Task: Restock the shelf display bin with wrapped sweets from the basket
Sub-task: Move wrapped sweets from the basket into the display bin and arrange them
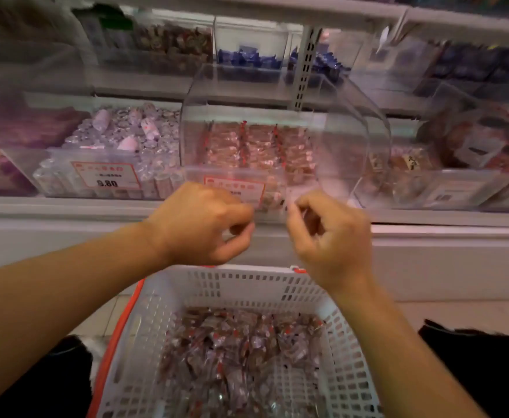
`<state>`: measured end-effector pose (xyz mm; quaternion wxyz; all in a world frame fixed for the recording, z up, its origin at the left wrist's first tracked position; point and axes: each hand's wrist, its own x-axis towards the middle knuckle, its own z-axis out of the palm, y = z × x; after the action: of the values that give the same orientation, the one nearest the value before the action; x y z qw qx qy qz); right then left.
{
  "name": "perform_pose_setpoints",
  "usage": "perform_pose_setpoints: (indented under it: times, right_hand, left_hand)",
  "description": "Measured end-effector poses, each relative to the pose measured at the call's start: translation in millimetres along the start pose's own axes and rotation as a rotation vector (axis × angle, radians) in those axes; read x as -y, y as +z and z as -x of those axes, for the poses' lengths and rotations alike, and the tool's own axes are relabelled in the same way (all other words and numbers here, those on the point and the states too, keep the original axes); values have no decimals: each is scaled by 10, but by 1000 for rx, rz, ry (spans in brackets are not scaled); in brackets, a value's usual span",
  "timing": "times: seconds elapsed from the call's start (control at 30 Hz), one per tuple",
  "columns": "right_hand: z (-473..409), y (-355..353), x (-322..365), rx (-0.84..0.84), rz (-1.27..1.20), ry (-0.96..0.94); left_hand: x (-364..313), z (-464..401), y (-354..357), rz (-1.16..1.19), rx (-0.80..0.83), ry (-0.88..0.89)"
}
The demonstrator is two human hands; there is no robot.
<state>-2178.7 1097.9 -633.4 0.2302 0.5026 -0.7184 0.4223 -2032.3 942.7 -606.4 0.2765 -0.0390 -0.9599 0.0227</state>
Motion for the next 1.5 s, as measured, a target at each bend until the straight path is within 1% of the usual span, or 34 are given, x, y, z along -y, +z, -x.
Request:
perform_pose_setpoints:
  times: [0.03, 0.07, 0.1, 0.17, 0.2, 0.23, 0.27, 0.3, 0.37, 0.4, 0.43, 0.47, 0.5, 0.57, 0.6, 0.63, 0.67, 0.73, 0.77, 0.83, 0.93, 0.97, 1.03, 1.07, 1.1, 1.17, 1.27, 1.37, 1.43, 1.5]
  right_hand:
    - [383, 152, -95, 175, 13, 162]
    - [736, 298, -177, 443, 25, 325]
    - [1067, 437, -246, 763, 30, 436]
    - [1698, 664, -368, 1367, 27, 521]
    - [1999, 733, -409, 1580, 33, 579]
    - [2262, 763, -429, 1687, 57, 662]
    - [2492, 774, -448, 1683, 54, 783]
    - [2675, 776, -464, 1642, 26, 907]
    - [2908, 821, -482, 1611, -53, 1083]
    - [2955, 863, -481, 1633, -73, 1138]
    - [2974, 912, -468, 1652, -81, 1171]
    - [2987, 972, -446, 1646, -79, 1186]
    - [2993, 1034, -427, 1621, -78, 1190]
    - [3024, 1145, -366, 1585, -94, 1211]
    - [3052, 1196, -342, 1589, -91, 1210]
    - [3079, 1235, -331, 1604, -75, 1196]
    - [3105, 1261, -327, 1616, -41, 1184]
    - [3141, 1303, -340, 1588, 36, 1200]
    - [3143, 1303, -351, 1540, 49, 1236]
    - [3138, 1294, -381, 1425, 15, 1295]
    - [3156, 1309, -449, 1284, -44, 1272]
    - [3155, 1304, -462, 1232, -70, 1283]
    - [3151, 1292, -477, 1156, -154, 1359]
    - [3152, 1282, -481, 1131, -210, 1417]
    - [3153, 1273, -484, 1112, -273, 1483]
    - [3142, 1256, -484, 1095, -417, 1639]
    - [3097, 1219, -496, 1109, -612, 1830]
    - [3081, 1185, -553, 1098, -754, 1951]
    - [3078, 1162, -577, 1073, -807, 2000]
    - [3059, 1142, -577, 1106, -810, 1995]
  left_hand:
    - [-45, 120, 171, 6, 152, -45]
    - [-90, 259, 350, 5, 360, -132]
    - [-133, 431, 526, -3, 608, -240]
    - [-228, 868, 888, 14, 1073, -433]
    - [-297, 1108, 1053, 51, 1258, -511]
    - [-390, 1318, 1198, 103, 1403, -579]
    - [-479, 1528, 1341, 175, 1480, -651]
    - [-601, 1686, 1461, 248, 1519, -731]
    - [-859, 1842, 1602, 381, 1550, -922]
    - [-977, 1926, 1716, 433, 1517, -999]
    - [-1079, 1988, 1822, 477, 1491, -989]
    - [-1211, 2048, 1896, 455, 1545, -943]
    - [-1307, 2110, 1982, 436, 1543, -995]
    - [-1406, 2160, 2042, 432, 1448, -1288]
    - [-1386, 2159, 2039, 443, 1421, -1346]
    - [-1357, 2161, 2075, 502, 1424, -1371]
    - [-1338, 2152, 2086, 552, 1460, -1366]
    - [-1324, 2165, 2152, 611, 1476, -1380]
    - [-1338, 2162, 2167, 627, 1398, -1441]
    - [-1351, 2166, 2238, 662, 1306, -1535]
    - [-1402, 2215, 2300, 767, 1202, -1635]
    - [-1420, 2229, 2308, 772, 1186, -1610]
    - [-1439, 2275, 2354, 829, 1020, -1731]
    - [-1437, 2285, 2375, 869, 965, -1788]
    - [-1430, 2262, 2375, 898, 957, -1831]
    - [-1407, 2201, 2344, 950, 997, -1860]
    - [-1373, 2188, 2342, 942, 1111, -1833]
    - [-1361, 2225, 2308, 1106, 1139, -1923]
    - [-1378, 2224, 2300, 1118, 1193, -1864]
    - [-1392, 2202, 2301, 1071, 1247, -1735]
